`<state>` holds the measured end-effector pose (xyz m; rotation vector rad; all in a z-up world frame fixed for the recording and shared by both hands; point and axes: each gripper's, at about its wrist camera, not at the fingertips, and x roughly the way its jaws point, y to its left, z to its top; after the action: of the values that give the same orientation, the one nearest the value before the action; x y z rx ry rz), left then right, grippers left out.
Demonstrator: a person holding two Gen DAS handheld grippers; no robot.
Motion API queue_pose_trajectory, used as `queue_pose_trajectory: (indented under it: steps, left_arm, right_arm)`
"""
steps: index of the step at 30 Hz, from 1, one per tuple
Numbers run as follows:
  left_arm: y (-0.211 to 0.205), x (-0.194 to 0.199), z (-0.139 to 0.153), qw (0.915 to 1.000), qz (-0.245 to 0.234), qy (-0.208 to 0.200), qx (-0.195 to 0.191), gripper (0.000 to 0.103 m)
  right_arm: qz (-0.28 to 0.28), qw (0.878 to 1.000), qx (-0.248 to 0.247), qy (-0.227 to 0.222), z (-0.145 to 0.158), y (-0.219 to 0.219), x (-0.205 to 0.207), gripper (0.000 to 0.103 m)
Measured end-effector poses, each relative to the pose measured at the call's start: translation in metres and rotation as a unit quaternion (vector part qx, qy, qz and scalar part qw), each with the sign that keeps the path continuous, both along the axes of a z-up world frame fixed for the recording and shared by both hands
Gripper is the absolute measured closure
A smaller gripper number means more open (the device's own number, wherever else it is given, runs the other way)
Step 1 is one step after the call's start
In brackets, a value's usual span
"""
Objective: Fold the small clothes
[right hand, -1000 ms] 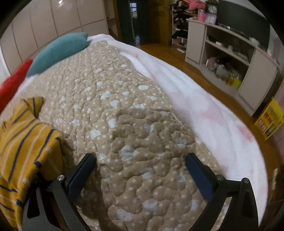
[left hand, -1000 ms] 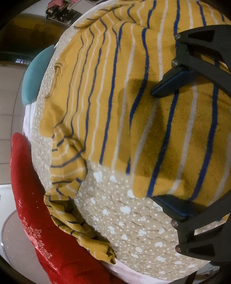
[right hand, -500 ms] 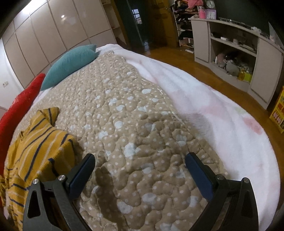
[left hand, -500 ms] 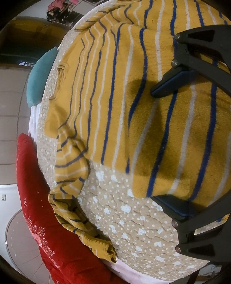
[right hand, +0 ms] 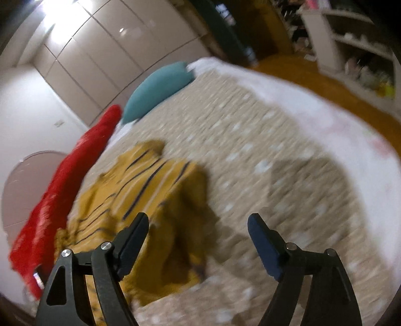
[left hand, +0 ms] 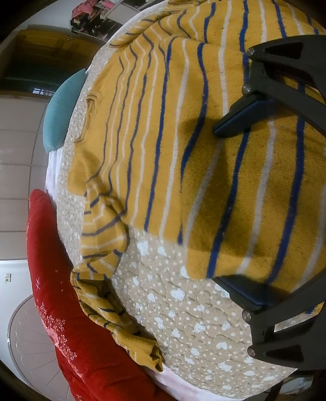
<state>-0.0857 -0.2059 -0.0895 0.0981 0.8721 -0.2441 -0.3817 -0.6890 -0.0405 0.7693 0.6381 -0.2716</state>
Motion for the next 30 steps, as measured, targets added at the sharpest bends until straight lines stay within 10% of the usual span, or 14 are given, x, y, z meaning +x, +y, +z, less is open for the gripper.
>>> queue_pose_trajectory:
  steps: [7,11,14,18,23,27,30]
  left_arm:
    - [0.001,0.0,-0.001,1.0,0.001,-0.001,0.0,0.0]
    - [0.002,0.0,-0.001,1.0,0.002,-0.002,-0.001,0.0]
    - [0.0,-0.001,0.0,1.0,0.005,-0.003,-0.001,0.0]
    - [0.001,-0.001,0.0,1.0,0.005,-0.003,-0.002,0.0]
    - [0.0,-0.001,-0.001,1.0,0.004,-0.003,-0.001,0.0]
    - [0.001,-0.001,-0.001,1.0,0.004,-0.003,-0.001,0.0]
    - [0.001,-0.001,-0.001,1.0,0.004,-0.003,-0.001,0.0]
  right_arm:
    - [-0.041,0.997,-0.042,-0.047,0.023,0.049,0.003,0.014]
    - [-0.018,0.993,-0.11,0.035,0.021,0.073,0.028,0.013]
    - [0.001,0.99,-0.115,0.079,-0.005,0.082,0.034,0.031]
    - [0.006,0.98,-0.171,0.099,-0.013,0.09,0.031,0.094]
    - [-0.027,0.982,-0.159,0.097,0.001,0.059,0.017,0.099]
    - [-0.148,0.956,-0.203,0.153,0.009,0.016,-0.007,0.099]
    - [-0.238,0.908,-0.265,0.22,0.005,-0.003,-0.021,0.098]
